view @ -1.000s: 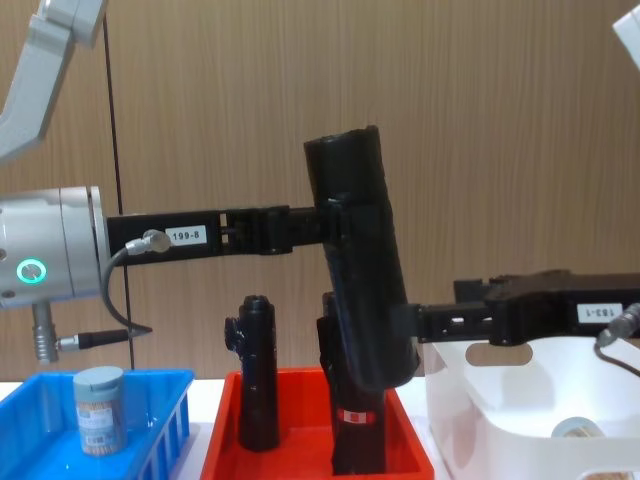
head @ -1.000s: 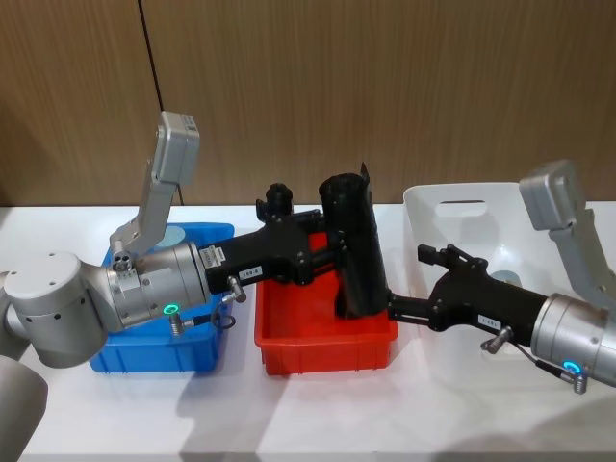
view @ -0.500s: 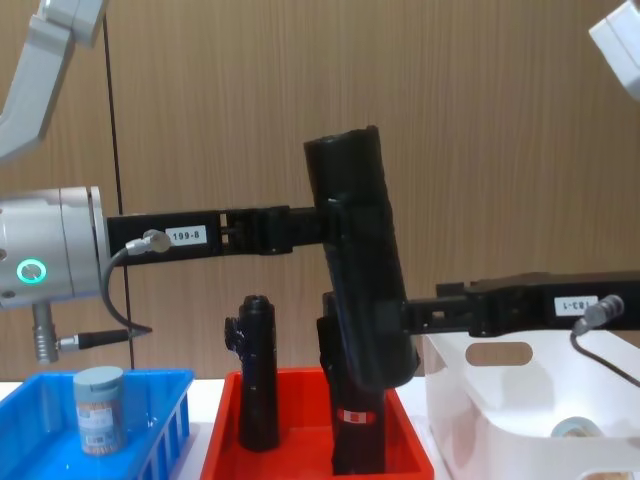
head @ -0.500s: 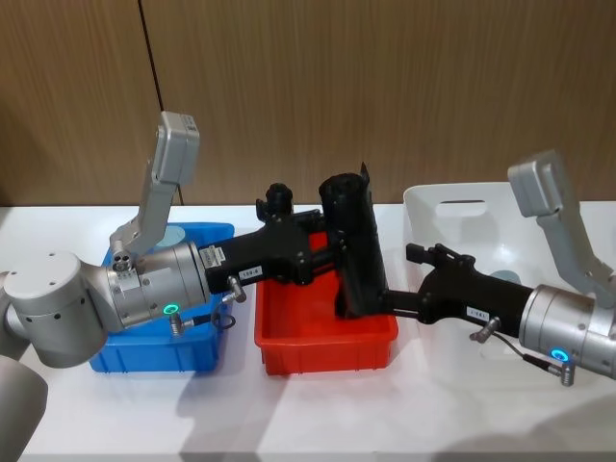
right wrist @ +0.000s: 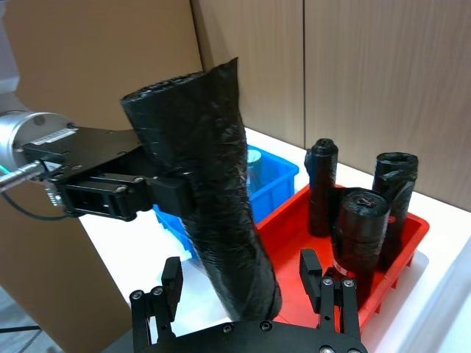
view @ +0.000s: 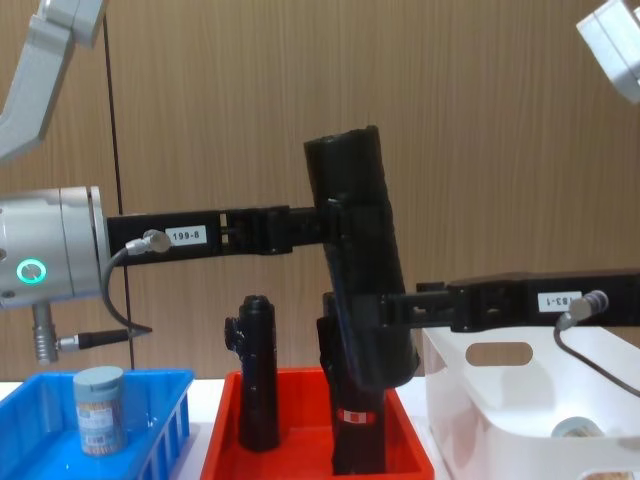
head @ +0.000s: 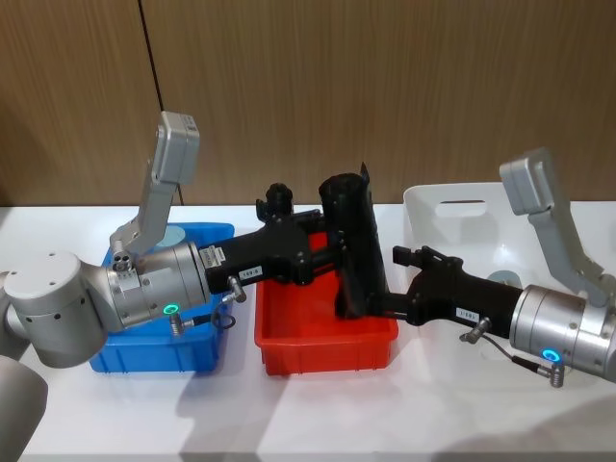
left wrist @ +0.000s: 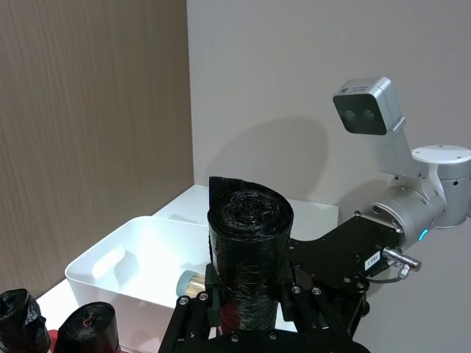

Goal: Pick the cotton swabs from the blue box and place them into the white box.

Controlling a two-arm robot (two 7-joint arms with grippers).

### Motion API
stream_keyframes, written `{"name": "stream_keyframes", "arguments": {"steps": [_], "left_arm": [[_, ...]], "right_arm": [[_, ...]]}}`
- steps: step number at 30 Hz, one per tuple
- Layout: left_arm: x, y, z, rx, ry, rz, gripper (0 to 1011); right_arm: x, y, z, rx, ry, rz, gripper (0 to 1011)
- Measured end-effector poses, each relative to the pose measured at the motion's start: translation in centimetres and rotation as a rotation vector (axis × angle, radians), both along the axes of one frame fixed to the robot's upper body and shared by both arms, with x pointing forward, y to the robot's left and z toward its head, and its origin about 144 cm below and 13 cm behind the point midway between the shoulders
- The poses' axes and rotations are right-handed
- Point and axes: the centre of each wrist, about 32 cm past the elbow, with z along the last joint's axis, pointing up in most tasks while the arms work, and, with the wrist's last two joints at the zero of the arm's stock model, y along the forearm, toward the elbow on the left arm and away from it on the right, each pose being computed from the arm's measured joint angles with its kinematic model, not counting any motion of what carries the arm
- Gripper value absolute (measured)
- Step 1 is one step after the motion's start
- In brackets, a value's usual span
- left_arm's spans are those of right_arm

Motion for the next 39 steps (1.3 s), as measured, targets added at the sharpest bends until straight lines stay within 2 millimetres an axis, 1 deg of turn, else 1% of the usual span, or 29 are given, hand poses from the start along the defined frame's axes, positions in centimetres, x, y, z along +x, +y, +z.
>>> {"name": "stream_keyframes", "arguments": {"steps": [18,39], "left_arm": [[0.0,0.0,0.0,0.0,0.0,0.0,450],[0.0,0.0,0.0,0.0,0.0,0.0,450]], "right_arm": [[-0.5,0.6,0.2,0.034,-0.008,0.031,1002],[-0.5,1.7,-0.1,0.045,-0.013,0.038,1001]]}}
